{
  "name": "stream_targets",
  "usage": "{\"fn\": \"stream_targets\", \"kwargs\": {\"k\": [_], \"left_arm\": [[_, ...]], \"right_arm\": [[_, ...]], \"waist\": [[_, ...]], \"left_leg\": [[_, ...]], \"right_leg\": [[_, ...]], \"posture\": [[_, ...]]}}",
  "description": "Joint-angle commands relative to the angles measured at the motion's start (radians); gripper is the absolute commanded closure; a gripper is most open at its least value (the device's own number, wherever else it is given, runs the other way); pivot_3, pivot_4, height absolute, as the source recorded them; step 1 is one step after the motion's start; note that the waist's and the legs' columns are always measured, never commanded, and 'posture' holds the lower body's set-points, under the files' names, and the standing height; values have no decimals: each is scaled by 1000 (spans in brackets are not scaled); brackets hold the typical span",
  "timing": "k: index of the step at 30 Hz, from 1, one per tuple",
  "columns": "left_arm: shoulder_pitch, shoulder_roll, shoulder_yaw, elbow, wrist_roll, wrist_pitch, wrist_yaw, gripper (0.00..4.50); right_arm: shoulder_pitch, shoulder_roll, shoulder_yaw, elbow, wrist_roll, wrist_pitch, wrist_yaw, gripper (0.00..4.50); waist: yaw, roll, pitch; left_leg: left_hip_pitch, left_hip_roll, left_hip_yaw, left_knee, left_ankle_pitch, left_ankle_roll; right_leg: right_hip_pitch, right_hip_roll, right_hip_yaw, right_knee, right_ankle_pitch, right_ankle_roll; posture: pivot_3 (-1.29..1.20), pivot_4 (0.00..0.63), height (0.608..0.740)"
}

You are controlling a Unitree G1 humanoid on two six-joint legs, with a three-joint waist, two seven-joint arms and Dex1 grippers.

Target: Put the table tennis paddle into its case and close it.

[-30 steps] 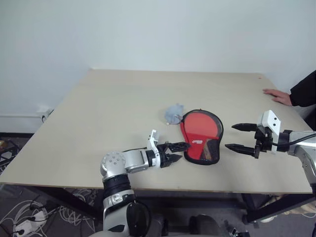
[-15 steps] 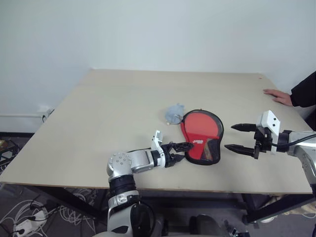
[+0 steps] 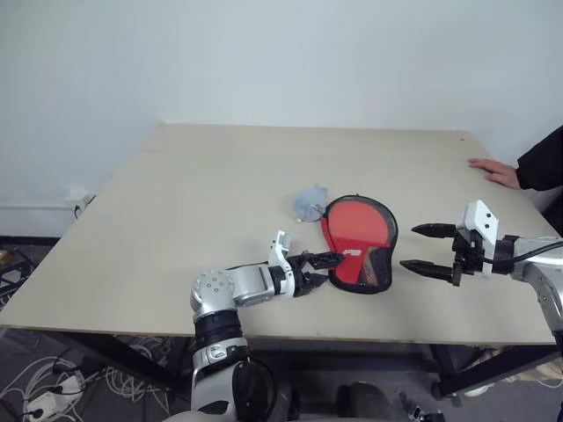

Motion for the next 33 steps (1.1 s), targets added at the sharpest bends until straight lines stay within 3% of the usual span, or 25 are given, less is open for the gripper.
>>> {"fn": "stream_targets", "kwargs": {"k": [1, 22, 24, 26, 27, 30, 31, 33], "left_arm": [[-41, -60, 35, -24, 10, -3, 77, 25], [-81, -87, 10, 156, -95, -217, 127, 25], [-78, -86, 9, 168, -113, -236, 135, 25], [-76, -78, -6, 169, -132, -232, 143, 25], [-75, -74, -15, 168, -140, -228, 147, 25], [-81, -55, -45, 162, -145, -206, 171, 25], [-85, -49, -51, 161, -151, -205, 174, 25], [-98, -39, -50, 166, -168, -201, 179, 25]], "right_arm": [[-8, -4, -32, -22, 23, -8, -4, 0], [-13, -3, -27, -12, 21, -11, 2, 0], [-11, -3, -27, -15, 24, -9, 4, 0], [-10, -2, -26, -18, 24, -8, 4, 0], [-9, -2, -27, -19, 24, -7, 3, 0], [-8, 2, -23, -23, 24, -5, 1, 0], [-9, 3, -22, -23, 24, -5, 1, 0], [-9, 6, -21, -24, 24, -2, 0, 0]], "waist": [[-2, -1, 0], [-1, 0, -2], [-5, 6, -5], [-5, 9, -8], [-4, 6, -8], [10, -28, -5], [15, -29, -4], [16, -22, -3]], "left_leg": [[0, 0, 0, 0, 0, 0], [2, 2, -1, 0, 0, 0], [-5, 15, -1, -3, 0, 0], [-17, 22, -1, -5, -1, 0], [-19, 23, 1, -9, -1, 0], [-15, 24, 43, -17, 0, 0], [-5, 29, 69, -17, 0, -1], [-1, 32, 82, -16, -4, -11]], "right_leg": [[0, 0, 0, 0, 0, 0], [7, -1, -4, -4, 0, 0], [12, 0, -18, -25, 1, 2], [12, 1, -24, -32, 3, 5], [10, 0, -22, -30, 3, 5], [-7, 0, 24, 33, 1, 5], [-17, 0, 45, 55, -22, -8], [-20, 4, 37, 44, -26, -14]], "posture": [[0, 0, 721], [0, 0, 721], [0, 0, 721], [0, 0, 721], [0, 0, 721], [0, 0, 721], [0, 0, 721], [0, 0, 721]]}}
